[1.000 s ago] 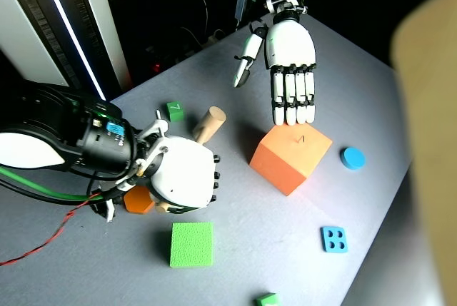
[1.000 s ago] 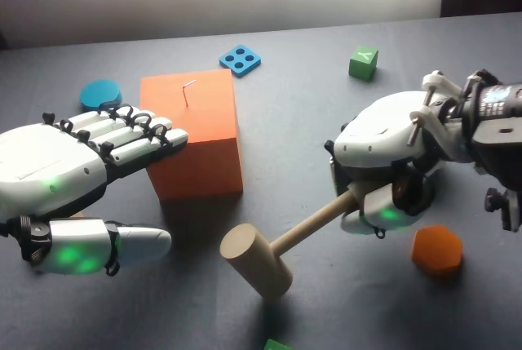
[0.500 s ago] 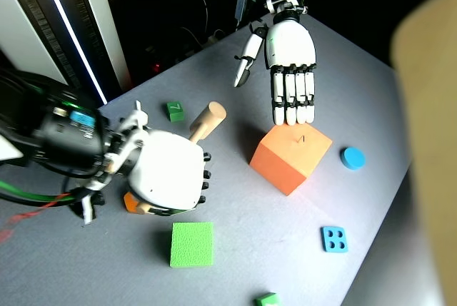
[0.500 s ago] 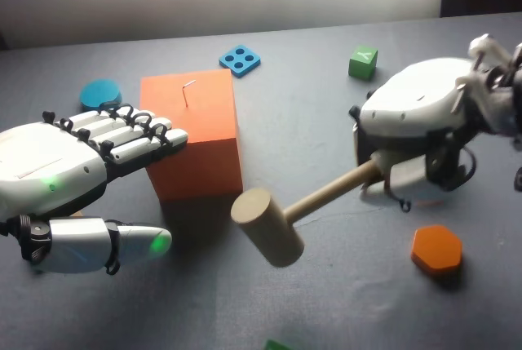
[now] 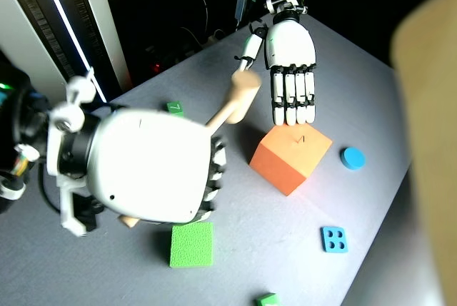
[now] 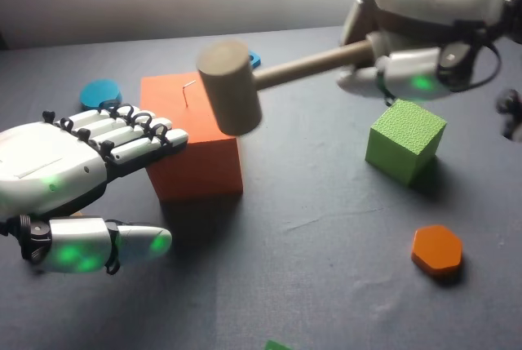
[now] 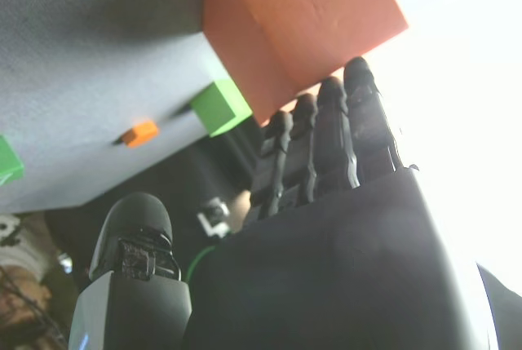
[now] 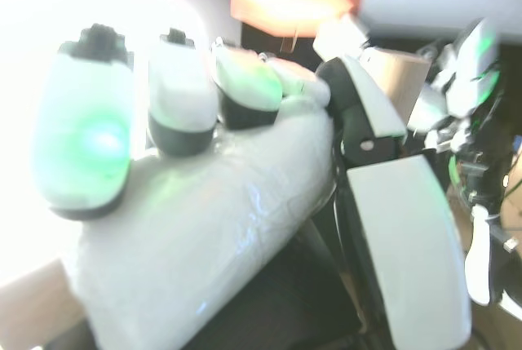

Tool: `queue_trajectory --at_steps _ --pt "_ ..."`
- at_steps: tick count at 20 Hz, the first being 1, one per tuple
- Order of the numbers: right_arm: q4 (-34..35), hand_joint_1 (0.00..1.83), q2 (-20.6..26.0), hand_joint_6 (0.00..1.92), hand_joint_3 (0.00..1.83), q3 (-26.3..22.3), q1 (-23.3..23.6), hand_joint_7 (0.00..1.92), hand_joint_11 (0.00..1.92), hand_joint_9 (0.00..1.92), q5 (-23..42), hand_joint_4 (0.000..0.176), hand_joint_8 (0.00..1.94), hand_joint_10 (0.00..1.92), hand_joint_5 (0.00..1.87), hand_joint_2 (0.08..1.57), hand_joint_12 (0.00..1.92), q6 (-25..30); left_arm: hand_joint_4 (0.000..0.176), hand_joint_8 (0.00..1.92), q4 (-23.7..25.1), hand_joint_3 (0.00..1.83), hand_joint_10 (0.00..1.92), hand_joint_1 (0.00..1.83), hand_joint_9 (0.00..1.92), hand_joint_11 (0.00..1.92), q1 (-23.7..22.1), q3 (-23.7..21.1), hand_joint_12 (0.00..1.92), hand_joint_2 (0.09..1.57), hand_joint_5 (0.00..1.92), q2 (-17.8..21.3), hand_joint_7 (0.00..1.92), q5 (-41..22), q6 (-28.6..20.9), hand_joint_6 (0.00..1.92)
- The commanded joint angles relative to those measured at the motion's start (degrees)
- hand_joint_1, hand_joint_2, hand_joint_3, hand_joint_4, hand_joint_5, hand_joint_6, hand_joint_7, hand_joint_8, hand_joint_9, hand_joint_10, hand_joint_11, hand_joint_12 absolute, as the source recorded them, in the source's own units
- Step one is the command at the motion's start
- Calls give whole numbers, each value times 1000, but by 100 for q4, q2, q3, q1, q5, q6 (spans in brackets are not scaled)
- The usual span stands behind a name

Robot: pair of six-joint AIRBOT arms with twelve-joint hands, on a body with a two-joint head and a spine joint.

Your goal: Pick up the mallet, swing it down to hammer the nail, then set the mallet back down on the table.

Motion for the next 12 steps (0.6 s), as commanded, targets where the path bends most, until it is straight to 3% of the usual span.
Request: queue_trajectory --at_steps 1,2,4,12 --pt "457 873 -17 1921 0 16 61 1474 1711 1552 1202 0 1941 1921 1246 1474 1921 -565 0 9 2 7 9 0 101 46 -11 2 74 1240 84 -10 111 -407 -5 12" --pt "860 874 -133 1921 0 18 -8 1472 1710 1551 1739 0 1941 1921 1243 1476 1921 -1175 0 5 2 6 5 0 94 39 -11 4 72 1240 80 -10 105 -407 -5 10" --pt "1081 869 -336 1921 2 29 -106 1463 1707 1546 2176 0 1941 1921 1208 1485 1921 -1802 0 2 2 4 1 0 88 34 -13 3 74 1240 74 -11 101 -407 -5 5" --pt "3407 875 -1121 1921 0 209 -52 1479 1707 1551 2557 0 1941 1921 1249 1464 1921 -3569 0 2 19 4 3 0 59 25 7 3 84 1245 61 -11 74 -407 -4 3"
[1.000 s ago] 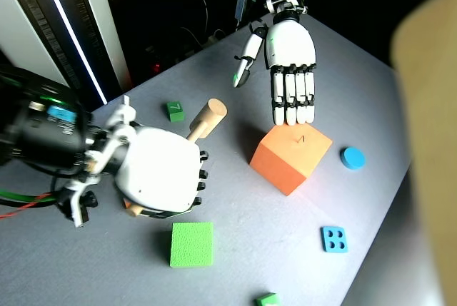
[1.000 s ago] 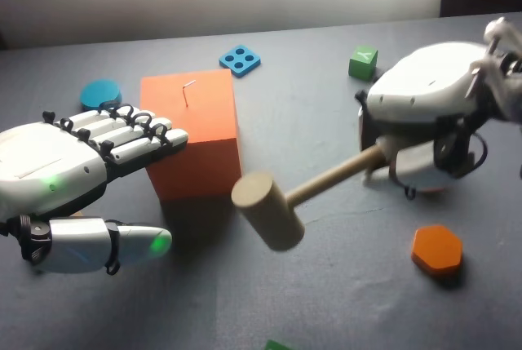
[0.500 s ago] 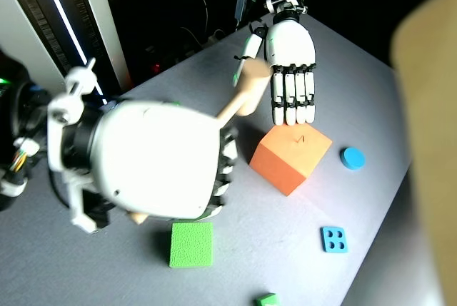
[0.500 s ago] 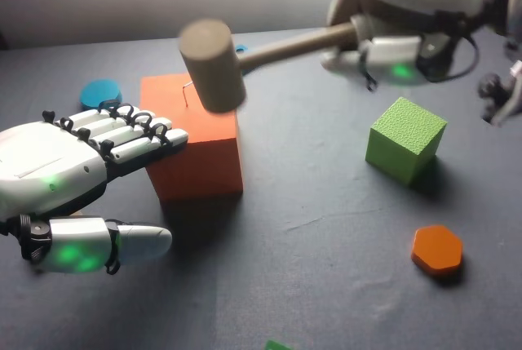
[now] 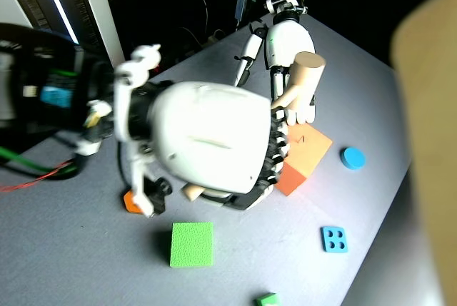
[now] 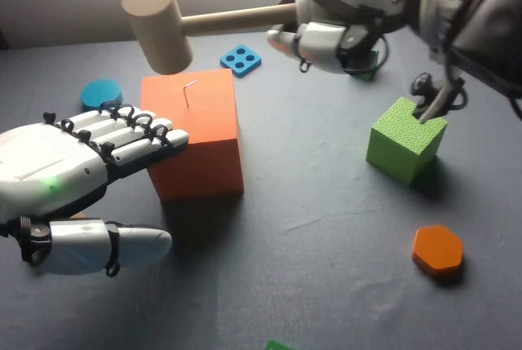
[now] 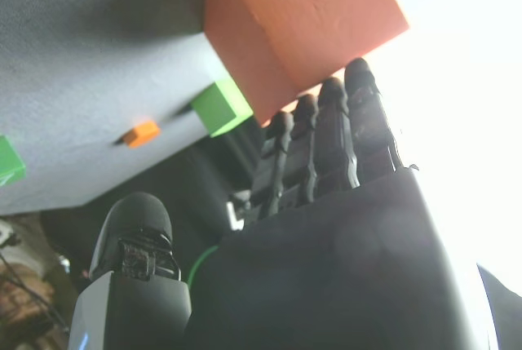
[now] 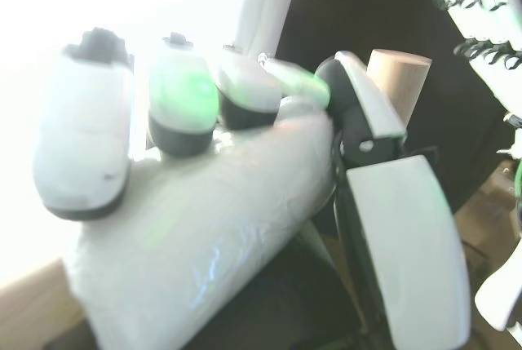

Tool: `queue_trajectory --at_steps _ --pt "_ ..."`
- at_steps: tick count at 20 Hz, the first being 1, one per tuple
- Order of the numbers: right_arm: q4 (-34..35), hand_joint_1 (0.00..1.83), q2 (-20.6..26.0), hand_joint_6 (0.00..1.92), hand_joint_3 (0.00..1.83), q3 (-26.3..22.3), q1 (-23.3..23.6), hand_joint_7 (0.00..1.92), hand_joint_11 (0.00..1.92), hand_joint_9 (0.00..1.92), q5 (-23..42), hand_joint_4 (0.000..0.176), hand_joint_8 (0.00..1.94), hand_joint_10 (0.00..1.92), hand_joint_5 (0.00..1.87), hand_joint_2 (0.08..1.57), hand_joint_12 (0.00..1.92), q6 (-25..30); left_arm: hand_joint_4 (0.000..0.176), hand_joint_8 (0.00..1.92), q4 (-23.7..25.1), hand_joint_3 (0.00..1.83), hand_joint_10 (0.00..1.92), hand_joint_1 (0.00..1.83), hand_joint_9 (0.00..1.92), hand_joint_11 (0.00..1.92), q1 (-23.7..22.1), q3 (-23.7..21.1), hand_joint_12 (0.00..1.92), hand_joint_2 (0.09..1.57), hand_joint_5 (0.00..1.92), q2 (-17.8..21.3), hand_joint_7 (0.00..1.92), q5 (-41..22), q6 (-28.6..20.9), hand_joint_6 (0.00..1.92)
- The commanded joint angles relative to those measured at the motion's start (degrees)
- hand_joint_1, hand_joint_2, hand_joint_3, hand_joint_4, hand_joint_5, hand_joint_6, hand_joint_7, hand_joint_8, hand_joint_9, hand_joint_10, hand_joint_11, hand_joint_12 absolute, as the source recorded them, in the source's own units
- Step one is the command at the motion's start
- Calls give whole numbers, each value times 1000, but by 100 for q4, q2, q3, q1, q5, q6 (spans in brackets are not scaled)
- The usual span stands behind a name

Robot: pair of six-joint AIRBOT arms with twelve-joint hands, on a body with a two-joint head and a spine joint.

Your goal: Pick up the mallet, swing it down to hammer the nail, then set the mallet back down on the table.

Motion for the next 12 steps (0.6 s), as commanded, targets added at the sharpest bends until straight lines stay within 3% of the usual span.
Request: queue_trajectory --at_steps 1,4,10,12 --pt "143 866 -15 1921 1 107 127 1475 1706 1549 646 0 1941 1921 1244 1470 1921 -143 0 0 -20 2 0 0 54 18 1 3 82 1242 55 -11 69 -413 -2 0" --pt "630 872 -192 1921 2 323 163 1471 1714 1555 664 0 1941 1921 1228 1482 1921 -364 0 5 -20 0 6 0 70 20 1 3 89 1238 64 -11 82 -413 -2 4" --pt "667 720 -371 1921 7 551 269 1459 1701 1543 583 0 1941 1921 1215 1519 1921 -567 0 3 -20 1 4 0 80 27 4 18 107 1238 73 -36 91 -413 -2 3" --pt "669 762 -406 1921 0 590 320 1460 1713 1550 523 0 1941 1921 1203 1506 1921 -577 0 3 -20 0 2 0 65 9 4 22 105 1235 56 -39 77 -413 -2 4"
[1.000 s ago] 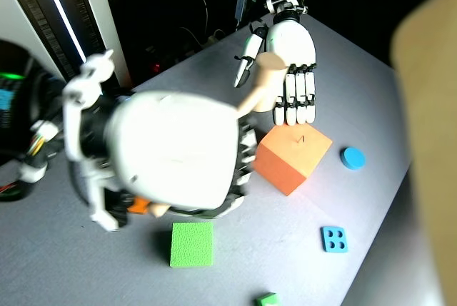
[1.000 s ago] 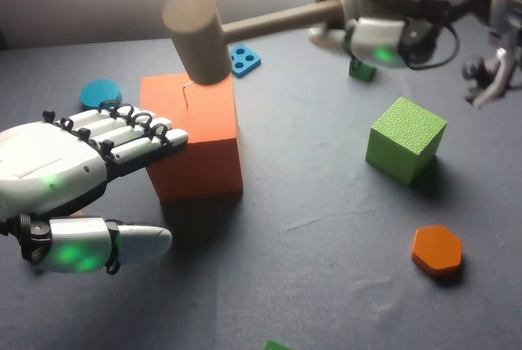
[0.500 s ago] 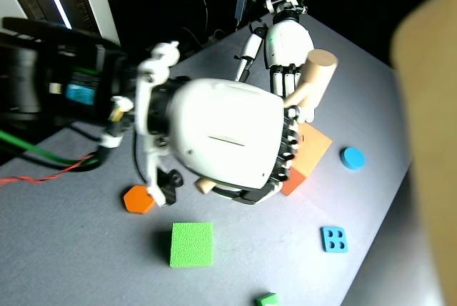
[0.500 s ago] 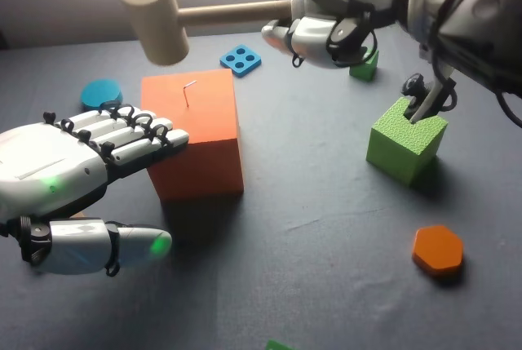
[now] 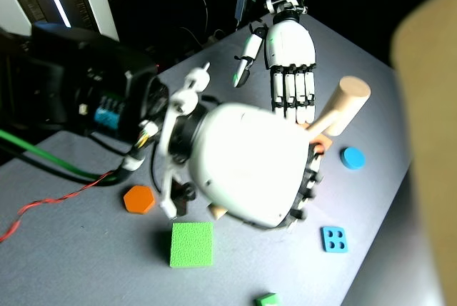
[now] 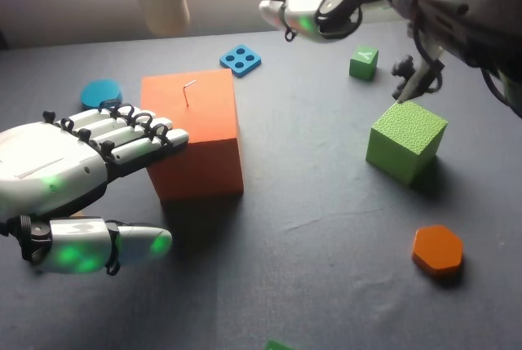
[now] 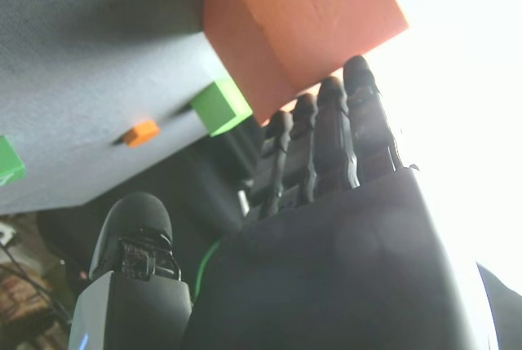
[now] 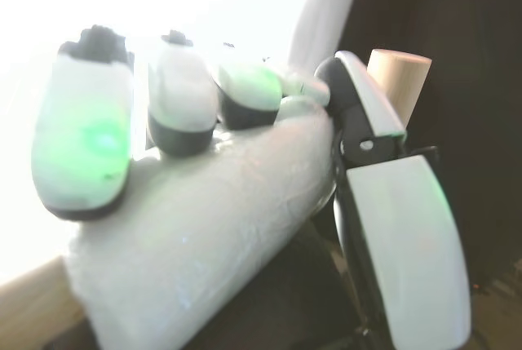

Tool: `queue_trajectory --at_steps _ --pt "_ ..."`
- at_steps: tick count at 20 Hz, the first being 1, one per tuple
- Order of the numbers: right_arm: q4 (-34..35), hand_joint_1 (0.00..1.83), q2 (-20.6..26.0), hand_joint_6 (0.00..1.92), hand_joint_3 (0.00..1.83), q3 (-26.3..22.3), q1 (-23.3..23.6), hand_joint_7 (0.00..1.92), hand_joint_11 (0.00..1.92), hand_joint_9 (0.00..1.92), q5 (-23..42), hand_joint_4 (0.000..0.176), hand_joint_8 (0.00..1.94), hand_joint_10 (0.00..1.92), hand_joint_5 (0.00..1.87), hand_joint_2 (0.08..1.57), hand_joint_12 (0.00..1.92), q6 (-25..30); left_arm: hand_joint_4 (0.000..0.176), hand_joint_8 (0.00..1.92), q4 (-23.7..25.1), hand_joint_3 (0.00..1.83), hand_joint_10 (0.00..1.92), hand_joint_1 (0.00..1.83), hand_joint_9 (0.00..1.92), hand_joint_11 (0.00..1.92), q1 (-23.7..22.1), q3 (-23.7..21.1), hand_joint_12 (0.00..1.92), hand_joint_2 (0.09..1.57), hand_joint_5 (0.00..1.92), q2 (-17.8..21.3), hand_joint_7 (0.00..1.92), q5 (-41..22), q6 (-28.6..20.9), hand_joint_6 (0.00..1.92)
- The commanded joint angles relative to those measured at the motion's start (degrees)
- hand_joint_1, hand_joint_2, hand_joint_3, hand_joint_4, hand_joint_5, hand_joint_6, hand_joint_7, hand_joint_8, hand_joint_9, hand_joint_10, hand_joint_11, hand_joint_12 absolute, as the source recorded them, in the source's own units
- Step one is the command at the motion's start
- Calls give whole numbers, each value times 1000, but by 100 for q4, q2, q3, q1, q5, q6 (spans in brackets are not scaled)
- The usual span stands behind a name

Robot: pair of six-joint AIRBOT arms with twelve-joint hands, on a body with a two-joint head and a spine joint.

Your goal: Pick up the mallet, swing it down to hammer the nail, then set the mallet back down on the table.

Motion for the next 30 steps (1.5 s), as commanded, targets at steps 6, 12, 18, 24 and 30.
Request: queue_trajectory --at_steps 6,12,18,24,30 --pt "-228 693 -99 1921 0 151 -199 1486 1724 1575 260 0 1941 1921 1235 1494 1921 -4 0 1 6 0 1 0 109 0 7 17 200 1228 99 -30 123 -394 -4 1" --pt "168 602 -120 1921 3 275 -957 1506 1736 1597 149 0 1941 1921 1234 1517 1921 -150 0 0 6 0 3 0 82 0 9 13 148 1242 76 -31 102 -394 -6 1" --pt "171 631 74 1921 0 89 -373 1489 1717 1574 172 0 1941 1921 1230 1508 1921 -215 0 2 6 0 1 0 67 0 11 14 97 1241 73 -31 90 -394 -6 2" --pt "182 629 112 1921 0 87 158 1500 1736 1592 87 0 1941 1921 1242 1509 1921 -330 0 1 6 4 1 0 95 0 12 14 185 1239 90 -32 112 -394 -6 1" --pt "19 640 10 1921 0 106 -17 1468 1725 1566 70 0 1941 1921 1199 1513 1921 -336 0 0 7 1 1 0 92 0 15 16 183 1239 79 -37 109 -394 -6 0"
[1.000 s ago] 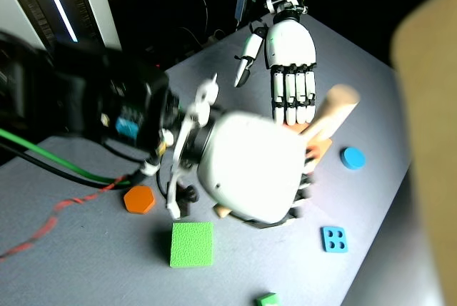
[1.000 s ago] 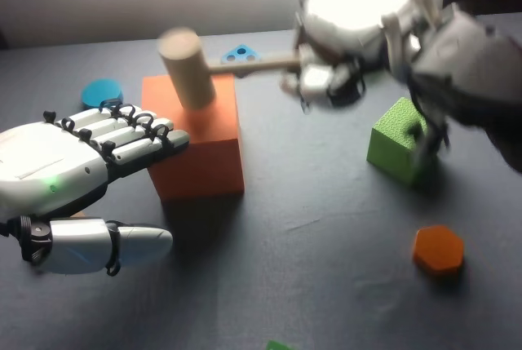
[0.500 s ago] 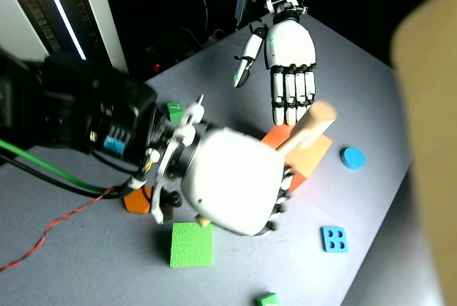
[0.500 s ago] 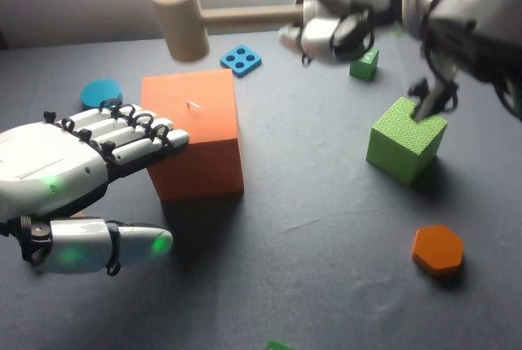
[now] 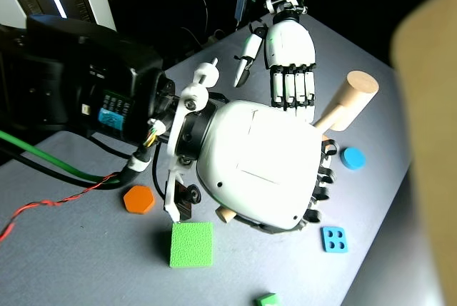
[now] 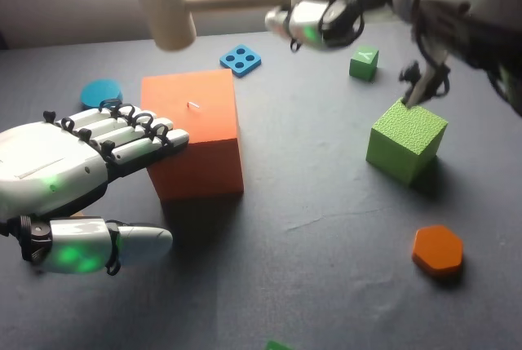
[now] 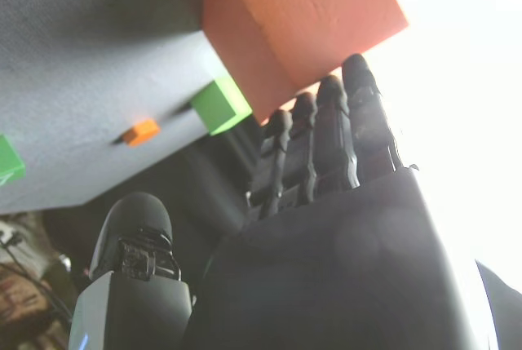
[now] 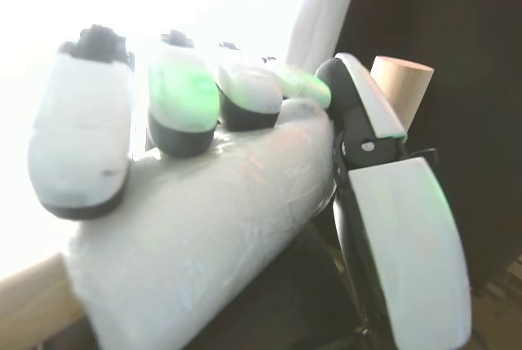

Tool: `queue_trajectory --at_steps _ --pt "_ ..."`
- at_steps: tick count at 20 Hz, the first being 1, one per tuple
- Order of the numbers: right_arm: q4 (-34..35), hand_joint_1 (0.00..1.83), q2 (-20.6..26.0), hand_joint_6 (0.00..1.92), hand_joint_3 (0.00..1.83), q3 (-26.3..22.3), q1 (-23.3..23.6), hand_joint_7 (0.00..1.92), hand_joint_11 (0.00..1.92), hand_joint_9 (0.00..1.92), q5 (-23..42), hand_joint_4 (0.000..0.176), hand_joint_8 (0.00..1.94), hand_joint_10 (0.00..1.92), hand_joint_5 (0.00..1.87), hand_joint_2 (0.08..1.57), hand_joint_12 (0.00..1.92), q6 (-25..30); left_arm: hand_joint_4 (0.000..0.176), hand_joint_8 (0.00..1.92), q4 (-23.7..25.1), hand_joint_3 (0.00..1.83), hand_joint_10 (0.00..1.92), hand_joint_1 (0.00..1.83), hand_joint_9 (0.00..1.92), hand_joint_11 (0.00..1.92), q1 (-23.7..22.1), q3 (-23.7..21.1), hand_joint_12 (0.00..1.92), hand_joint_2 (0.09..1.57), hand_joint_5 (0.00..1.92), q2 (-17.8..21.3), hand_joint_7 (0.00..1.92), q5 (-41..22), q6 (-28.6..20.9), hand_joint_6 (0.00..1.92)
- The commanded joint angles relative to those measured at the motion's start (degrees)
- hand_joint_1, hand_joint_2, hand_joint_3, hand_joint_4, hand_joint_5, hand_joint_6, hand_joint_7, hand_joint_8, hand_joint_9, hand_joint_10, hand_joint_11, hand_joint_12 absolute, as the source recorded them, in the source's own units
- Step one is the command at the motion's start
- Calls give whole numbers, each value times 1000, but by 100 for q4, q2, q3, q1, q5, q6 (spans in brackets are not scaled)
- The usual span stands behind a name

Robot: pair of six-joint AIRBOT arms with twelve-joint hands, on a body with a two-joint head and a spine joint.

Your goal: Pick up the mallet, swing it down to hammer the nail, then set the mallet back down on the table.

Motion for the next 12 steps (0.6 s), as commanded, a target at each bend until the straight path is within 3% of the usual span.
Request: queue_trajectory --at_steps 1,5,8,12 --pt "-250 646 19 1921 0 33 34 1476 1721 1569 323 0 1941 1921 1215 1504 1921 22 0 1 -8 0 3 0 110 0 15 16 227 1239 95 -37 124 -374 -6 2" --pt "-262 650 -158 1921 0 284 -560 1483 1732 1576 185 12 1941 1921 1230 1508 1921 6 0 0 -9 0 1 0 118 0 19 16 249 1240 99 -37 131 -374 -6 0" --pt "-266 613 -182 1921 2 325 -1030 1489 1725 1577 -26 26 1941 1921 1228 1514 1921 -520 0 3 -9 2 2 0 100 0 19 14 217 1245 78 -37 111 -374 -7 2" --pt "-263 643 97 1921 0 130 -763 1481 1737 1577 -20 50 1941 1921 1210 1523 1921 -401 0 2 -9 0 1 0 109 0 22 12 224 1238 90 -37 122 -374 -9 2"
